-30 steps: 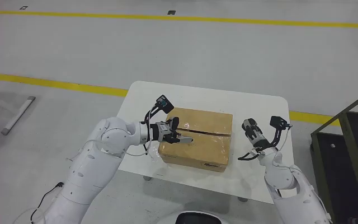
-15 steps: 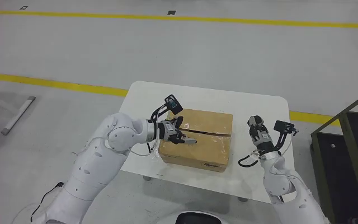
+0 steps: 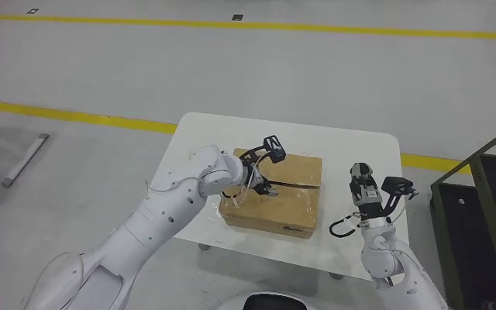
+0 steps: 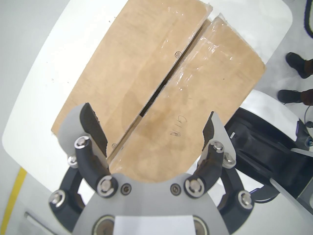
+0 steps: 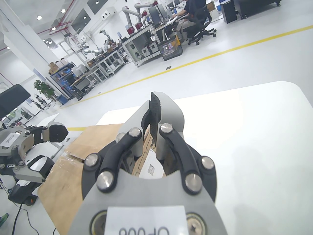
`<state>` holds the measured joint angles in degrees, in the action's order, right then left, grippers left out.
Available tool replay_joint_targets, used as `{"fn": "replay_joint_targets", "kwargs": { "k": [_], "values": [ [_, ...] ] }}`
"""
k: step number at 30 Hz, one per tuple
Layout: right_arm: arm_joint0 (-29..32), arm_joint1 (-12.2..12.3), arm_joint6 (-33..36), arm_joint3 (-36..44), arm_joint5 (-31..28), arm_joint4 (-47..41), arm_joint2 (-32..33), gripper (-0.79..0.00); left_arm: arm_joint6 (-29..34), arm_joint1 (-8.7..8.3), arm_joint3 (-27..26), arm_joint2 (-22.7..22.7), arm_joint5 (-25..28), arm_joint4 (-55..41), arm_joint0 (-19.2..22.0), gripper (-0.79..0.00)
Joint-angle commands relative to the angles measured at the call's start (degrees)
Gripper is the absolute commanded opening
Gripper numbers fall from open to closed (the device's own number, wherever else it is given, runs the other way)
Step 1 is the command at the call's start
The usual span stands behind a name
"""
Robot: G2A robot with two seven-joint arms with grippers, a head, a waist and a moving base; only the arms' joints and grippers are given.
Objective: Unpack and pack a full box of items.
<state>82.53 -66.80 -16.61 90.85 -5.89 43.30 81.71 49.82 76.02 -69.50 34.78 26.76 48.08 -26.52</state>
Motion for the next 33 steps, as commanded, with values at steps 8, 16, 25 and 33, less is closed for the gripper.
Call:
{"fn": "replay_joint_targets", "kwargs": {
  "k": [8,16,25,33],
  "values": [
    [0.11,-0.47,0.18,-0.02,0.09,0.44,-0.12,-0.785,-4.64,2.45,5.37,-3.68,-3.97,8.02,1.90,-0.046],
    [0.10,-0.88,0.61,0.32,0.10,0.44,-0.01,-0.785,-4.92,3.68,6.70,-5.28,-3.53,13.32,2.44,-0.012],
    [0.51,-1.26,0.87,0.74,0.19,0.33,0.42,-0.785,-4.97,4.52,7.36,-5.81,-3.91,17.87,2.12,-0.126],
    [1.11,-1.55,1.06,1.05,0.01,0.42,0.94,-0.785,-4.63,5.39,8.53,-5.95,-4.21,20.56,1.80,-0.286]
  ]
}}
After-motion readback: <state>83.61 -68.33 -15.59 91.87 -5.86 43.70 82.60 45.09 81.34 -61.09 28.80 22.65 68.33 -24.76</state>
